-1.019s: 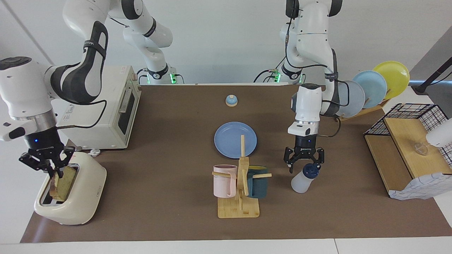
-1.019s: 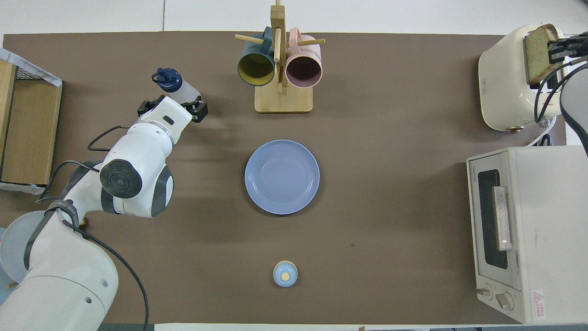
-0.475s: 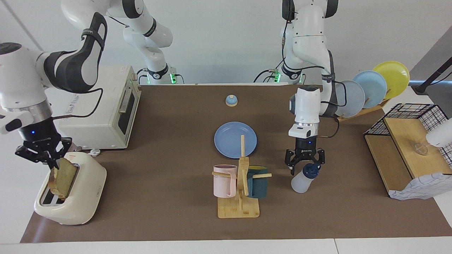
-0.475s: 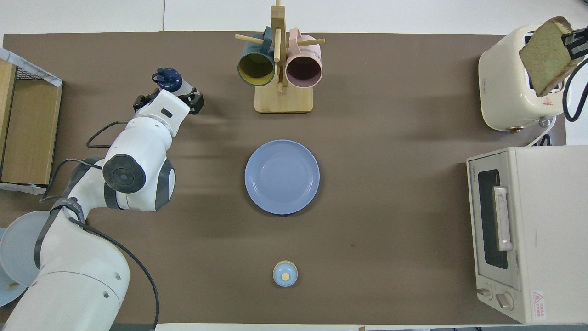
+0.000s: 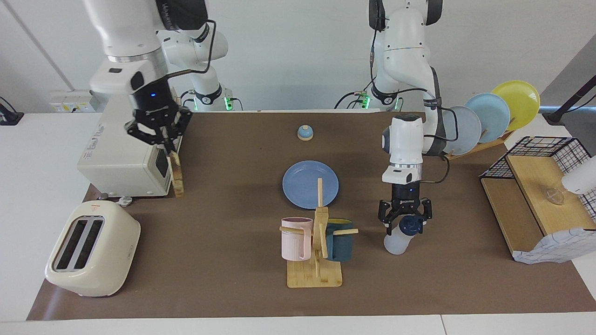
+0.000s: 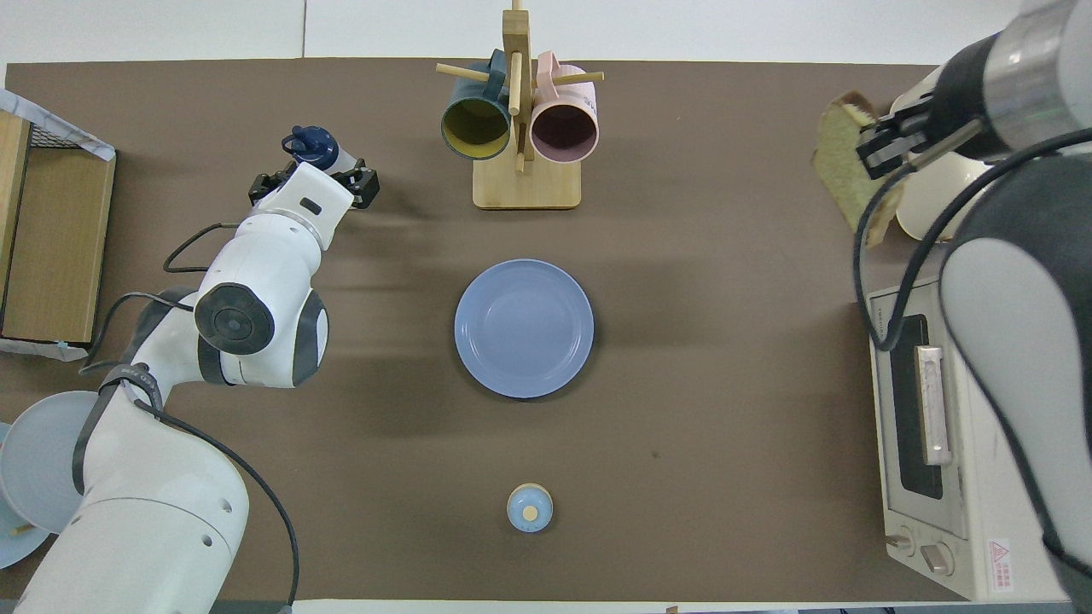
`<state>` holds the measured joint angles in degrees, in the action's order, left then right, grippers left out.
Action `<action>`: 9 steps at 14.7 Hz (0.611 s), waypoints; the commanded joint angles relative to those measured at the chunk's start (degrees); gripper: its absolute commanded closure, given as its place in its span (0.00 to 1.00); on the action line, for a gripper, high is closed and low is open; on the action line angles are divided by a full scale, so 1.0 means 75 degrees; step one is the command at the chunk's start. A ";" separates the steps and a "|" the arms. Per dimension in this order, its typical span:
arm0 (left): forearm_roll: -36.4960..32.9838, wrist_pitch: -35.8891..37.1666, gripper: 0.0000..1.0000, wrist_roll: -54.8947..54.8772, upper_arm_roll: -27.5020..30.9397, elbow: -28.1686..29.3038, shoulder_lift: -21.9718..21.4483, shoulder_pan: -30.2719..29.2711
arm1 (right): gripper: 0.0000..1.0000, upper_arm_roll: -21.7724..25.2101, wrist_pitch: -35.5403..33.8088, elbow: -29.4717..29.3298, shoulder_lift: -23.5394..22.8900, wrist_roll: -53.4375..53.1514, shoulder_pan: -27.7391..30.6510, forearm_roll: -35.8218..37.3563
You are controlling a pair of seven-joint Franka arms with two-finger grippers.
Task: Put bread on plate and add seasoning
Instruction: 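Pull the bread slice from the toaster with the right gripper toward the plate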
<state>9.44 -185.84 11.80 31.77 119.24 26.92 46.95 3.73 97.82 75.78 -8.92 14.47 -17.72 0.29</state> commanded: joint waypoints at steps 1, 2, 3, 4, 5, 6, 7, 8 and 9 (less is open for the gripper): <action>0.0276 -0.0392 0.00 0.0103 0.0159 -0.0230 0.0372 0.0173 | 1.00 -0.0041 0.0431 0.1002 0.0484 -0.1525 -0.0449 -0.0657; 0.0288 -0.0439 0.00 0.0103 0.0159 -0.0230 0.0372 0.0185 | 1.00 -0.0041 0.0793 0.1644 0.0729 -0.1809 -0.0462 -0.1391; 0.0300 -0.0452 0.00 0.0138 0.0159 -0.0230 0.0372 0.0185 | 1.00 -0.0041 0.1249 0.2300 0.0964 -0.1905 -0.0438 -0.2153; 0.0323 -0.0521 0.00 0.0150 0.0147 -0.0230 0.0372 0.0173 | 1.00 -0.0041 0.1811 0.3014 0.1198 -0.2045 -0.0450 -0.2787; 0.0393 -0.0603 0.00 0.0161 0.0147 -0.0219 0.0383 0.0173 | 1.00 -0.0041 0.2420 0.3613 0.1363 -0.2232 -0.0473 -0.3118; 0.0405 -0.0616 0.00 0.0150 0.0147 -0.0218 0.0384 0.0173 | 1.00 -0.0087 0.2925 0.4025 0.1411 -0.2420 -0.0647 -0.3226; 0.0405 -0.0604 0.00 0.0150 0.0147 -0.0218 0.0384 0.0173 | 1.00 -0.0099 0.3278 0.4238 0.1388 -0.2688 -0.0974 -0.3238; 0.0405 -0.0604 0.00 0.0150 0.0147 -0.0207 0.0384 0.0173 | 1.00 -0.0099 0.3664 0.4426 0.1318 -0.3190 -0.1198 -0.3238; 0.0405 -0.0604 0.00 0.0150 0.0147 -0.0207 0.0384 0.0173 | 1.00 -0.0099 0.4120 0.4625 0.1202 -0.3752 -0.1525 -0.3250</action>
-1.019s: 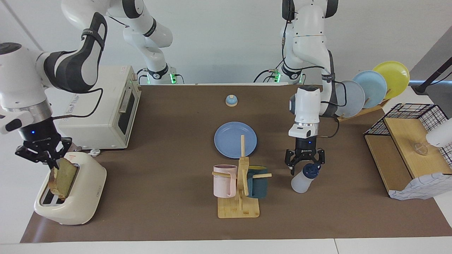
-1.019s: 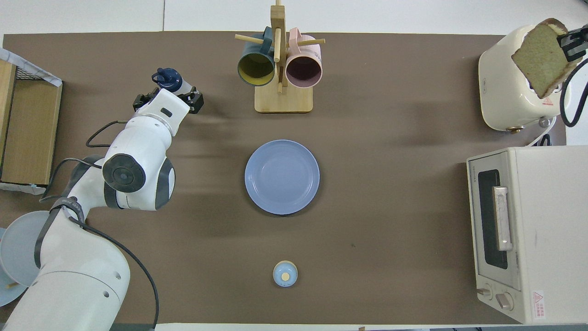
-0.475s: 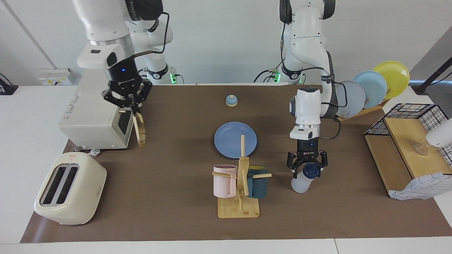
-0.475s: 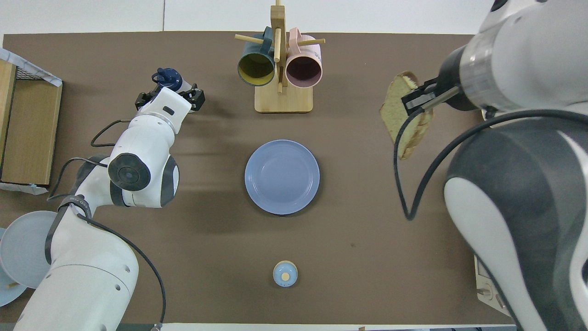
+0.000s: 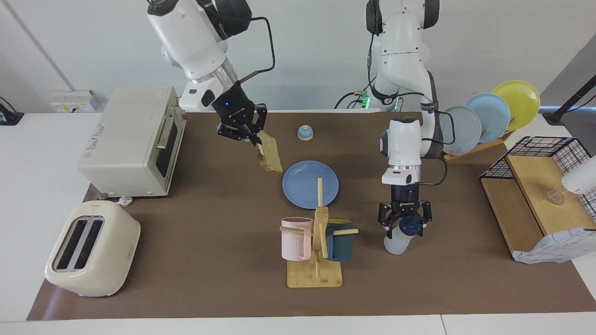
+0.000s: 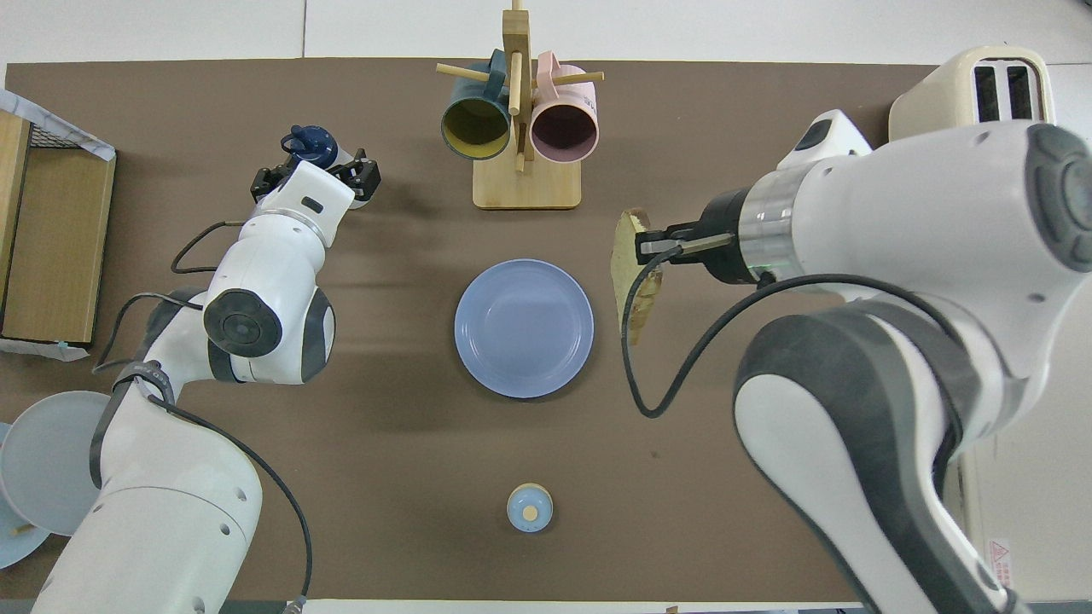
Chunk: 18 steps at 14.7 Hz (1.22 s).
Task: Put bread on plate and add seasoning
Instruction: 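Pull the bread slice from the toaster with the right gripper toward the plate, then lower the bread onto the plate while the left gripper lifts the bottle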
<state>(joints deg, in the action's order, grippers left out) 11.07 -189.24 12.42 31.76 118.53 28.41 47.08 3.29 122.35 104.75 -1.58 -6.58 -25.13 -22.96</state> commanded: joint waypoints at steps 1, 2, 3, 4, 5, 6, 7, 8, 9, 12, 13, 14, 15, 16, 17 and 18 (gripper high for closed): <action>0.0189 -0.0151 0.00 0.0066 0.0148 -0.0113 0.0185 0.0156 | 1.00 -0.0041 0.1469 0.0926 0.0095 -0.1439 -0.0911 -0.0150; 0.0189 -0.0151 0.00 0.0066 0.0136 -0.0101 0.0185 0.0156 | 1.00 -0.0041 0.2125 0.1055 -0.0069 -0.1896 -0.1193 -0.0150; 0.0189 -0.0151 0.00 0.0066 0.0136 -0.0101 0.0185 0.0156 | 1.00 -0.0041 0.2433 0.1068 -0.0187 -0.2191 -0.1393 -0.0150; 0.0189 -0.0163 0.00 0.0078 0.0136 -0.0078 0.0185 0.0156 | 1.00 -0.0041 0.2564 0.1056 -0.0292 -0.2391 -0.1476 -0.0231; 0.0189 -0.0175 0.00 0.0090 0.0124 -0.0066 0.0185 0.0156 | 1.00 -0.0041 0.2681 0.1056 -0.0328 -0.2428 -0.1512 -0.0406; 0.0189 -0.0175 0.00 0.0101 0.0124 -0.0043 0.0185 0.0156 | 1.00 -0.0052 0.2787 0.1056 -0.0387 -0.2463 -0.1535 -0.0732; 0.0189 -0.0186 0.00 0.0113 0.0124 -0.0031 0.0185 0.0156 | 1.00 -0.0041 0.2985 0.1056 -0.0480 -0.2370 -0.1535 -0.1374; 0.0189 -0.0186 0.00 0.0102 0.0124 -0.0031 0.0185 0.0156 | 1.00 -0.0052 0.3196 0.1045 -0.0597 -0.2300 -0.1547 -0.1763; 0.0189 -0.0186 0.00 0.0101 0.0124 -0.0031 0.0185 0.0156 | 1.00 -0.0052 0.3349 0.1044 -0.0714 -0.2195 -0.1617 -0.1813; 0.0212 -0.0198 0.10 0.0160 0.0113 0.0004 0.0173 0.0168 | 1.00 -0.0041 0.3619 0.1044 -0.0879 -0.2170 -0.1735 -0.1837; 0.0212 -0.0198 0.17 0.0218 0.0124 0.0004 0.0173 0.0168 | 1.00 -0.0041 0.3620 0.1044 -0.0879 -0.2159 -0.1700 -0.1837; 0.0212 -0.0198 0.28 0.0230 0.0113 0.0004 0.0173 0.0168 | 1.00 -0.0041 0.3620 0.1056 -0.0879 -0.1996 -0.1641 -0.1837; 0.0212 -0.0198 0.35 0.0230 0.0113 0.0004 0.0173 0.0168 | 1.00 -0.0041 0.3620 0.1114 -0.0868 -0.1739 -0.1595 -0.1837; 0.0200 -0.0198 0.40 0.0230 0.0113 0.0004 0.0173 0.0168 | 1.00 -0.0041 0.3620 0.1219 -0.0844 -0.1644 -0.1594 -0.1849; 0.0212 -0.0187 0.47 0.0230 0.0113 0.0004 0.0173 0.0168 | 1.00 -0.0041 0.3678 0.1383 -0.0798 -0.1538 -0.1594 -0.1837; 0.0200 -0.0186 0.52 0.0219 0.0124 0.0004 0.0173 0.0168 | 1.00 -0.0041 0.3876 0.1547 -0.0774 -0.1421 -0.1594 -0.1837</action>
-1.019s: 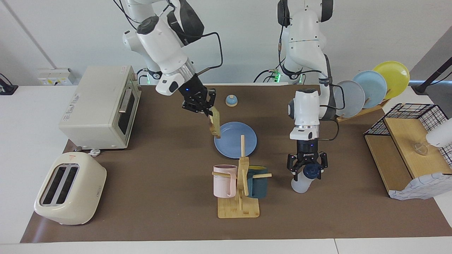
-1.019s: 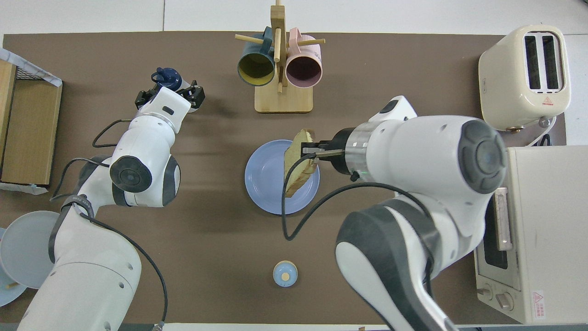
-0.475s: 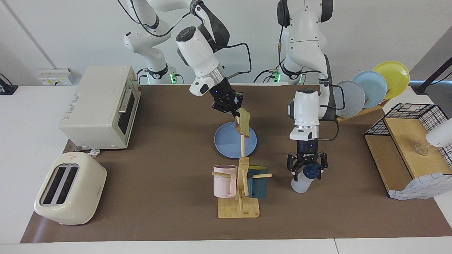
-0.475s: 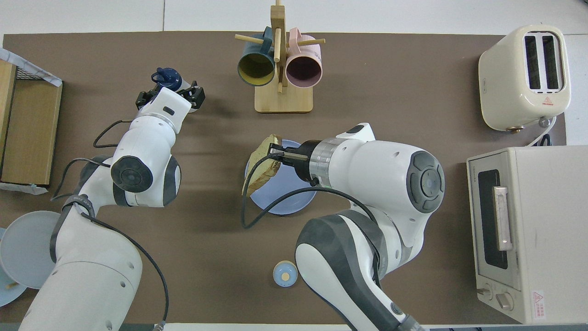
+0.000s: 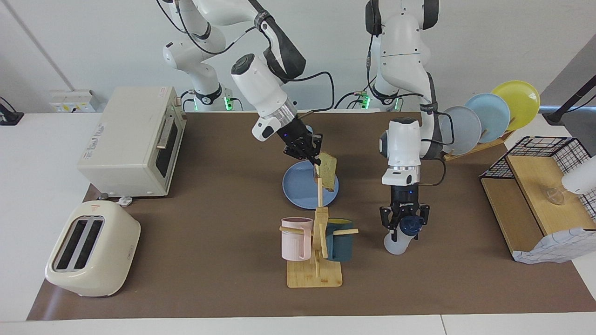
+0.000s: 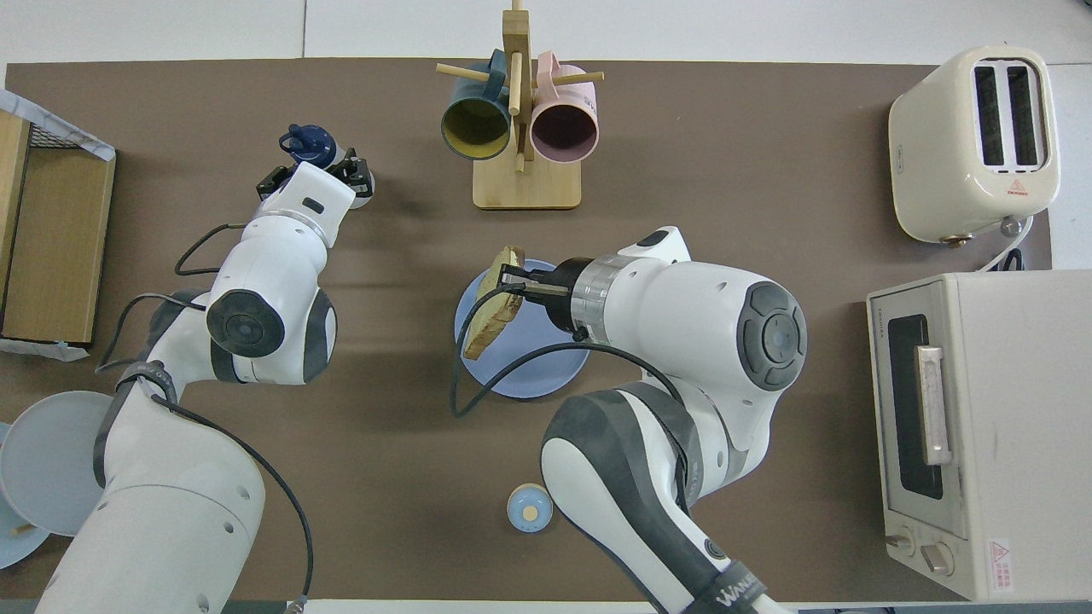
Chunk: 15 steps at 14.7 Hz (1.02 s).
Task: Put bread on plate and add seasoning
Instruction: 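Lower the bread onto the plate while the left gripper lifts the bottle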
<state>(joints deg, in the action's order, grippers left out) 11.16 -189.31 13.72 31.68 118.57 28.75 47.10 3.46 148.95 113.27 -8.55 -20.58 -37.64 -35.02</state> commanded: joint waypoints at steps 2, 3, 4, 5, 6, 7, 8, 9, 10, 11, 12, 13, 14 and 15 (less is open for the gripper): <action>0.0188 -0.0177 0.54 0.0057 0.0124 0.0000 0.0128 0.0166 | 1.00 -0.0063 0.0727 0.0740 0.0133 0.0633 0.0073 -0.0241; 0.0188 -0.0177 0.55 0.0068 0.0135 0.0000 0.0128 0.0154 | 1.00 -0.0063 0.0810 0.0788 0.0133 0.0669 0.0062 -0.0275; 0.0188 -0.0177 0.55 0.0068 0.0136 -0.0012 0.0116 0.0154 | 1.00 -0.0063 0.0834 0.0846 0.0144 0.0693 0.0062 -0.0287; 0.0188 -0.0177 0.55 0.0057 0.0136 -0.0035 0.0081 0.0154 | 1.00 -0.0074 0.0869 0.0882 0.0156 0.0705 0.0050 -0.0287; 0.0176 -0.0096 0.55 0.0034 0.0147 -0.0082 0.0023 0.0108 | 1.00 -0.0074 0.0881 0.0963 0.0179 0.0705 0.0050 -0.0287; 0.0176 -0.0026 0.55 -0.0001 0.0147 -0.0094 -0.0082 0.0049 | 1.00 -0.0074 0.0893 0.1045 0.0203 0.0717 0.0038 -0.0299; 0.0164 0.0196 0.55 -0.0037 0.0159 -0.0117 -0.0234 0.0025 | 1.00 -0.0074 0.0893 0.1139 0.0249 0.0751 -0.0008 -0.0380; 0.0164 0.0441 0.55 -0.0037 0.0171 -0.0187 -0.0352 0.0025 | 1.00 -0.0074 0.0905 0.1198 0.0273 0.0763 -0.0090 -0.0509; 0.0153 0.0699 0.55 -0.0037 0.0194 -0.0246 -0.0492 0.0025 | 1.00 -0.0074 0.0986 0.1245 0.0297 0.0775 -0.0183 -0.0522; 0.0141 0.0980 0.55 -0.0049 0.0194 -0.0327 -0.0644 0.0025 | 1.00 -0.0074 0.1184 0.1315 0.0297 0.0822 -0.0196 -0.0522; 0.0129 0.1296 0.55 -0.0049 0.0206 -0.0410 -0.0820 0.0025 | 1.00 -0.0074 0.1279 0.1327 0.0297 0.0822 -0.0208 -0.0522; 0.0094 0.1671 0.55 -0.0060 0.0217 -0.0480 -0.0996 0.0025 | 1.00 -0.0074 0.1292 0.1339 0.0297 0.0880 -0.0208 -0.0522; 0.0071 0.2022 0.55 -0.0072 0.0218 -0.0585 -0.1148 0.0025 | 1.00 -0.0074 0.1292 0.1351 0.0297 0.1101 -0.0208 -0.0522; 0.0059 0.2397 0.55 -0.0084 0.0218 -0.0749 -0.1266 0.0025 | 1.00 -0.0074 0.1303 0.1397 0.0308 0.1335 -0.0196 -0.0522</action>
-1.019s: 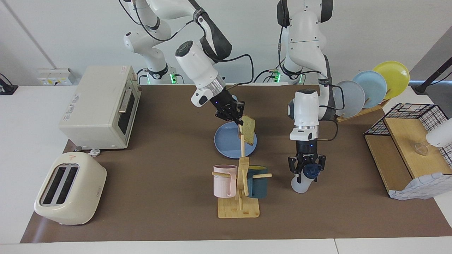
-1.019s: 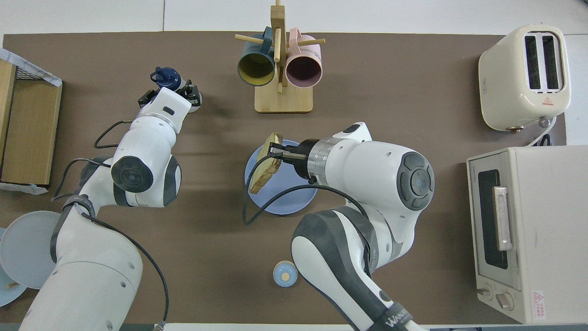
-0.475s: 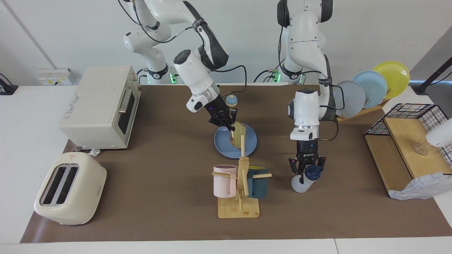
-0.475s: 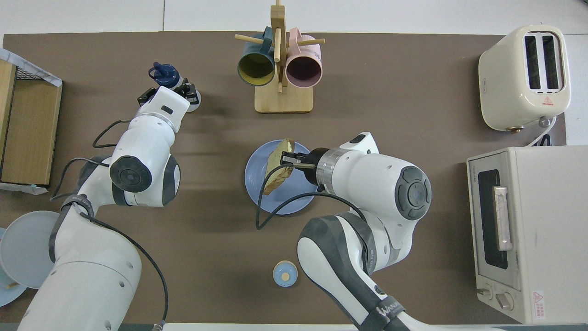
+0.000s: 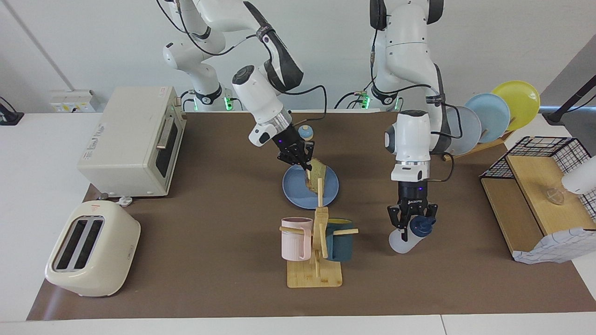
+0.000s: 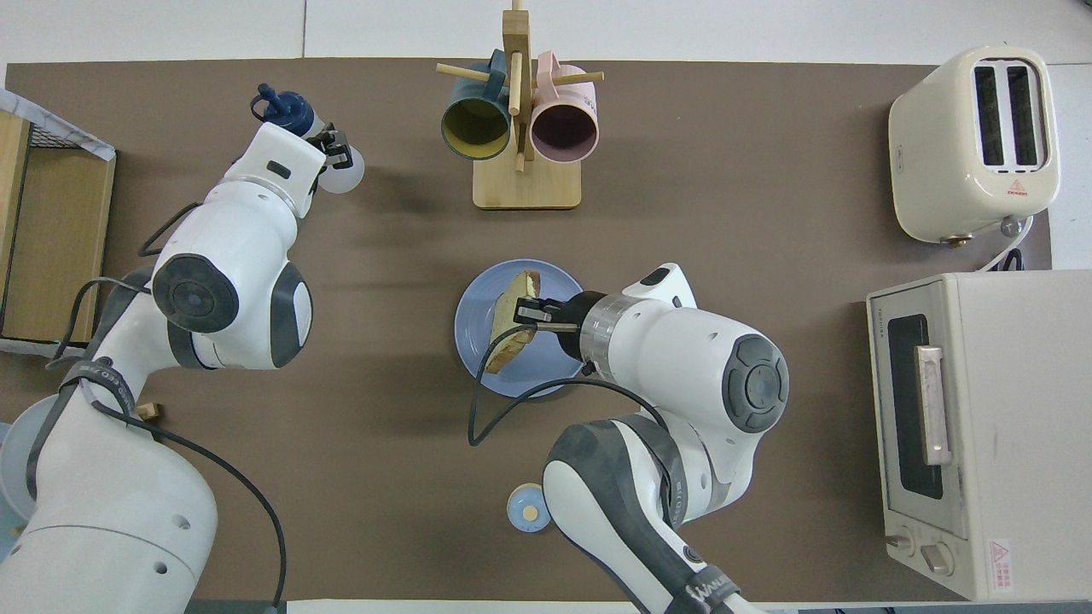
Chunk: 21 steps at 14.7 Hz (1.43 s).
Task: Put bread on plate and add seasoning
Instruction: 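Lower the bread onto the plate while the left gripper lifts the bottle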
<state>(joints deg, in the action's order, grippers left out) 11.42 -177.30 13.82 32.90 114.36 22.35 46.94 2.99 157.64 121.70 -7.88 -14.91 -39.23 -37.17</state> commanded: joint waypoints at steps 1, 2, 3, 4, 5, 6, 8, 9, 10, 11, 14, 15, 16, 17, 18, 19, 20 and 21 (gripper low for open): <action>0.0013 0.1241 0.55 -0.0178 0.0055 -0.0363 -0.0530 0.0022 | 1.00 -0.0012 0.0146 0.0320 0.0219 0.0698 0.0027 -0.0247; 0.0013 0.1698 0.55 -0.0294 0.0067 -0.0608 -0.0589 0.0022 | 1.00 -0.0012 0.0157 0.0355 0.0231 0.0722 0.0039 -0.0247; 0.0013 0.2155 0.55 -0.0330 0.0067 -0.0854 -0.0648 0.0022 | 1.00 -0.0001 0.0239 0.0425 0.0242 0.0734 0.0039 -0.0247; 0.0013 0.2577 0.55 -0.0354 0.0067 -0.1054 -0.0683 -0.0013 | 1.00 -0.0001 0.0344 0.0519 0.0277 0.0734 0.0039 -0.0247; 0.0013 0.2860 0.55 -0.0401 0.0067 -0.1195 -0.0741 -0.0013 | 1.00 -0.0001 0.0357 0.0543 0.0278 0.0746 0.0050 -0.0247; 0.0013 0.3129 0.55 -0.0540 0.0067 -0.1266 -0.0846 -0.0013 | 1.00 -0.0012 0.0357 0.0555 0.0278 0.0746 0.0074 -0.0247; 0.0013 0.3692 0.56 -0.0950 0.0149 -0.1337 -0.1092 -0.0025 | 0.95 -0.0001 0.0345 0.0555 0.0278 0.0734 0.0086 -0.0247; 0.0013 0.3938 0.56 -0.1149 0.0161 -0.1337 -0.1244 -0.0025 | 0.89 -0.0001 0.0345 0.0555 0.0278 0.0746 0.0086 -0.0247; 0.0013 0.4184 0.56 -0.1337 0.0161 -0.1337 -0.1431 -0.0013 | 0.81 -0.0001 0.0345 0.0555 0.0278 0.0757 0.0097 -0.0247; 0.0013 0.4512 0.56 -0.1559 0.0161 -0.1337 -0.1642 -0.0013 | 0.72 -0.0001 0.0345 0.0555 0.0278 0.0769 0.0121 -0.0247; 0.0013 0.5637 0.56 -0.2613 0.0161 -0.1326 -0.2392 -0.0013 | 0.00 -0.0001 0.0298 0.0543 0.0278 0.0921 0.0285 -0.0247; 0.0013 0.5953 0.56 -0.2836 0.0149 -0.1326 -0.2533 -0.0002 | 0.00 -0.0001 0.0298 0.0543 0.0278 0.0921 0.0285 -0.0247; 0.0013 0.6212 0.56 -0.3001 0.0137 -0.1326 -0.2662 -0.0001 | 0.00 0.0011 0.0298 0.0532 0.0266 0.0921 0.0285 -0.0247; 0.0013 0.6423 0.56 -0.3130 0.0114 -0.1326 -0.2780 0.0010 | 0.00 0.0011 0.0298 0.0531 0.0266 0.0945 0.0297 -0.0247; 0.0013 0.6669 0.56 -0.3294 0.0091 -0.1326 -0.2909 0.0010 | 0.00 0.0023 0.0298 0.0531 0.0266 0.1188 0.0308 -0.0247; 0.0013 0.7008 0.56 -0.3551 0.0079 -0.1326 -0.3072 0.0022 | 0.00 0.0023 0.0286 0.0531 0.0266 0.1527 0.0366 -0.0247; 0.0013 0.7289 0.56 -0.3727 0.0067 -0.1326 -0.3225 0.0045 | 0.00 0.0023 0.0275 0.0531 0.0266 0.1774 0.0471 -0.0247; 0.0013 0.7582 0.56 -0.3857 0.0067 -0.1326 -0.3389 0.0069 | 0.00 0.0023 0.0251 0.0531 0.0266 0.1881 0.0530 -0.0247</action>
<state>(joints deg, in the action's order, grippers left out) 11.41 -124.78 -12.09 33.51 103.81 0.17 46.96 3.54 159.05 124.35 -7.21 -5.20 -36.74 -37.22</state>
